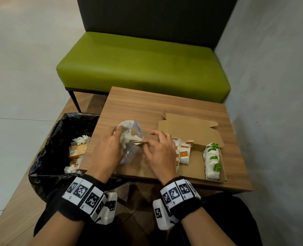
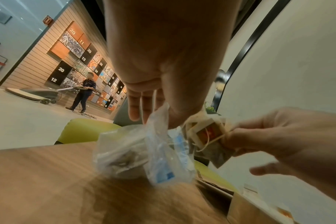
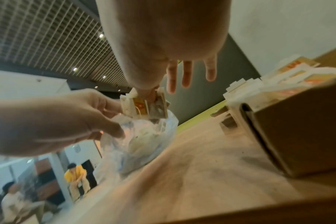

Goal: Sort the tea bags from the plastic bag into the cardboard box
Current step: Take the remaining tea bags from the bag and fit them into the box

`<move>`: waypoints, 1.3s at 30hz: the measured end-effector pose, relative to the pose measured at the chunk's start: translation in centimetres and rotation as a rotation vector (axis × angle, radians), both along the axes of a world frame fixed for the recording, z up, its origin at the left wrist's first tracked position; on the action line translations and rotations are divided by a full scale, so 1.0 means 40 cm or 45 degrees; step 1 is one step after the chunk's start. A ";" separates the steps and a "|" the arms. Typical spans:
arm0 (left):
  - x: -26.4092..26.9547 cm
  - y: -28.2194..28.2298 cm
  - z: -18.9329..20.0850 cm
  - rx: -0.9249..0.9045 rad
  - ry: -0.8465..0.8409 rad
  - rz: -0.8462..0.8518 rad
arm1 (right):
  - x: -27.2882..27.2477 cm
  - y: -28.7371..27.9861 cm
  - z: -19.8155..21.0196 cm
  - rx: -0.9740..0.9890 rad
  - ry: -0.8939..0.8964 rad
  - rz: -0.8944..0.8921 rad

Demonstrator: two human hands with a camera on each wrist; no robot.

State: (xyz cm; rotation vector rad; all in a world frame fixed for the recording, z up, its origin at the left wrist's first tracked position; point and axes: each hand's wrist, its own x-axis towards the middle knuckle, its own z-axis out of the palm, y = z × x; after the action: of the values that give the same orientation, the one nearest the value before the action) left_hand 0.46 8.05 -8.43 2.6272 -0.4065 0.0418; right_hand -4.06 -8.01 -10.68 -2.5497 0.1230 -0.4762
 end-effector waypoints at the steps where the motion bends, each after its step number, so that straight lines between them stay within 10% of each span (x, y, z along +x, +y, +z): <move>1: 0.007 -0.004 -0.002 -0.004 -0.008 0.022 | -0.001 -0.004 0.007 0.084 0.042 -0.011; 10: 0.027 -0.027 -0.020 0.188 -0.004 0.040 | -0.002 -0.030 0.022 0.939 0.523 -0.343; 15: -0.031 -0.051 -0.031 -0.133 -0.183 -0.100 | -0.021 -0.041 0.039 1.339 0.575 -0.409; 21: -0.076 -0.083 -0.011 -0.506 -0.111 0.002 | -0.027 -0.064 0.061 1.369 0.534 -0.339; 28: -0.051 -0.076 -0.039 -0.992 0.732 0.059 | -0.055 -0.055 0.049 1.372 0.650 -0.144; 39: -0.060 -0.090 -0.077 -1.182 0.696 0.135 | -0.042 -0.046 0.019 1.322 0.502 -0.211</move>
State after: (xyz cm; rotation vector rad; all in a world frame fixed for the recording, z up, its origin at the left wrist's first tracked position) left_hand -1.95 4.47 -11.49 1.6434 -0.0226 -0.3584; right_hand -5.73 -9.86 -9.91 -1.5711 0.5641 0.0645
